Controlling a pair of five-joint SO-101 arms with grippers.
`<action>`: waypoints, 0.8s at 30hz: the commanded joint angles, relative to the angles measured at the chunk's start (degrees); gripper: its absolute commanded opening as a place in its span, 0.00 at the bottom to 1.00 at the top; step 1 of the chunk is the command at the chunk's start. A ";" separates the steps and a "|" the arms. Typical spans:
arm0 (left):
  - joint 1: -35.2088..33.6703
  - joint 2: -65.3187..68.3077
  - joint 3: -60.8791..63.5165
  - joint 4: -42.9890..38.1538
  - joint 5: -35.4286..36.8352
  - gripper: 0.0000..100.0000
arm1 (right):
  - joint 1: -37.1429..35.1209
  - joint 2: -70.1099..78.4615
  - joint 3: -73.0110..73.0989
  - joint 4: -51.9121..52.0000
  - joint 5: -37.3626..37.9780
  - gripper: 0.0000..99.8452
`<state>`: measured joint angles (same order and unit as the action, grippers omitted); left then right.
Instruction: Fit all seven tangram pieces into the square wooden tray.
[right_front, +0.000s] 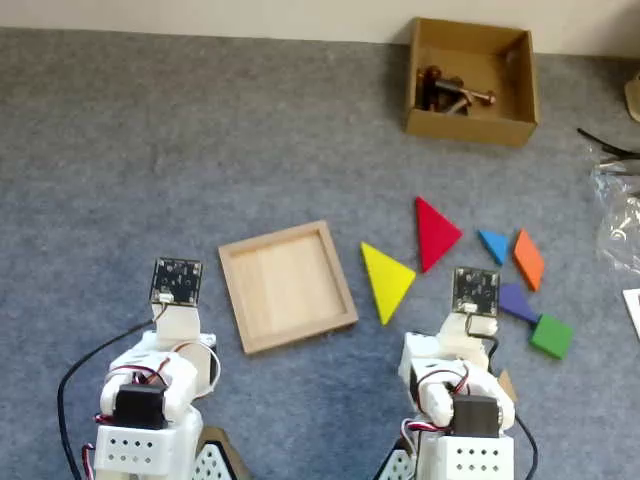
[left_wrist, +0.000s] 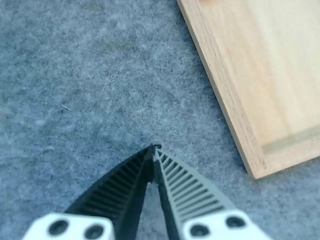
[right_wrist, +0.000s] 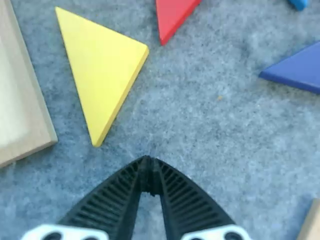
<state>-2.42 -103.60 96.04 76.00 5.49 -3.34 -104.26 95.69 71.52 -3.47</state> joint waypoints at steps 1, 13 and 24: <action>0.84 -0.40 1.10 -0.09 0.44 0.01 | 0.75 -0.92 6.20 -3.21 -0.18 0.00; 0.84 -0.40 1.10 -0.09 0.44 0.01 | 0.75 -0.92 6.20 -2.77 -0.18 0.00; 0.84 -0.40 1.10 -0.09 0.44 0.01 | 0.75 -0.92 6.20 -2.77 -0.18 0.00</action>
<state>-2.42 -103.60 96.04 76.00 5.49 -3.34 -104.26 95.69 69.76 -3.47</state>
